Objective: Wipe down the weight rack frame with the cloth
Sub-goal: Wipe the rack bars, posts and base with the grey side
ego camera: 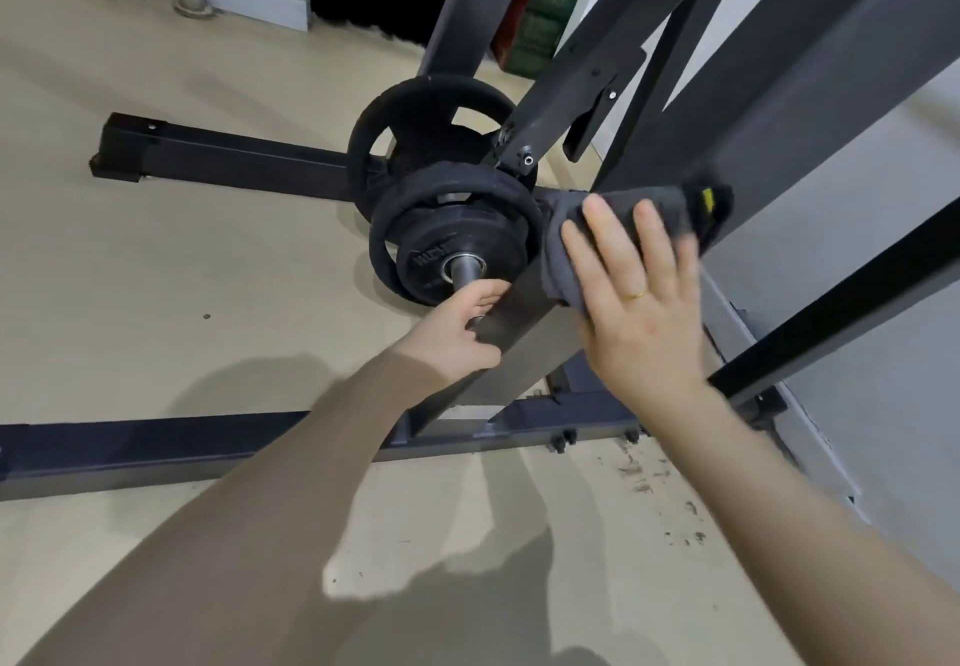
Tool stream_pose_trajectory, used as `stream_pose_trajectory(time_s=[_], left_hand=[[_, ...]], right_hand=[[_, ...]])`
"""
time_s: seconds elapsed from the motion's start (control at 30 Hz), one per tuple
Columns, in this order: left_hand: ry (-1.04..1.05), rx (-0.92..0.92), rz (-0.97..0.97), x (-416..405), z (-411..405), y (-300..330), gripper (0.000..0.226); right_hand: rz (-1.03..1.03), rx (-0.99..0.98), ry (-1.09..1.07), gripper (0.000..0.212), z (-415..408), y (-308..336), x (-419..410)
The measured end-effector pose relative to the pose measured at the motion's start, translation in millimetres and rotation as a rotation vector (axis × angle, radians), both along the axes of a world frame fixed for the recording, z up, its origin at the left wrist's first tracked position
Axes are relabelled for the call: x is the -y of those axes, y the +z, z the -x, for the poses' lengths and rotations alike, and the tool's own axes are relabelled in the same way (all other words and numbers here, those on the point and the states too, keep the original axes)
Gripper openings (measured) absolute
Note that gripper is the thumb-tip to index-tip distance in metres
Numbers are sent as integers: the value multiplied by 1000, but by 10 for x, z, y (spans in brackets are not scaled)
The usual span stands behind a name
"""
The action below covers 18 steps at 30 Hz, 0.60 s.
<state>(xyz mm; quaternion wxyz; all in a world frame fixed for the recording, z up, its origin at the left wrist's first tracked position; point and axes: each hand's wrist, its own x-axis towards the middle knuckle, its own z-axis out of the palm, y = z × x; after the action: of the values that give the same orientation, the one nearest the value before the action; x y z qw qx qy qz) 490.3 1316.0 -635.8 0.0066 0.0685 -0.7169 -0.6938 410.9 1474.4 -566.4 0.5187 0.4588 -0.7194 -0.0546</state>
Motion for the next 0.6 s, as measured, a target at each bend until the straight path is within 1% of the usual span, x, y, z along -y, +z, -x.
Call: stream_pose_trajectory(time_s=[0.07, 0.17, 0.23, 0.3, 0.4, 0.47, 0.57, 0.6], left_hand=[[4, -17, -96, -17, -29, 7, 77], [18, -26, -181, -15, -35, -7, 78], [30, -37, -216, -54, -57, -49, 75], [38, -25, -247, -107, -101, -116, 76], [90, -1, -238, -99, -119, -199, 87], [106, -3, -225, -105, -148, -190, 87], [70, -3, -233, -101, -200, -134, 79], [60, 0, -232, -81, -205, -140, 78]], right_hand=[[36, 75, -6, 45, -44, -428, 55], [-70, 167, -20, 49, -154, -931, 103], [-97, 205, 2, 49, -174, -932, 91], [-58, 284, 72, 50, -161, -772, 39], [53, 405, 131, 61, -118, -565, 12], [94, 398, 78, 70, -115, -679, 74], [186, 441, 12, 84, -212, -1024, 205], [204, 455, 2, 85, -238, -1080, 214]])
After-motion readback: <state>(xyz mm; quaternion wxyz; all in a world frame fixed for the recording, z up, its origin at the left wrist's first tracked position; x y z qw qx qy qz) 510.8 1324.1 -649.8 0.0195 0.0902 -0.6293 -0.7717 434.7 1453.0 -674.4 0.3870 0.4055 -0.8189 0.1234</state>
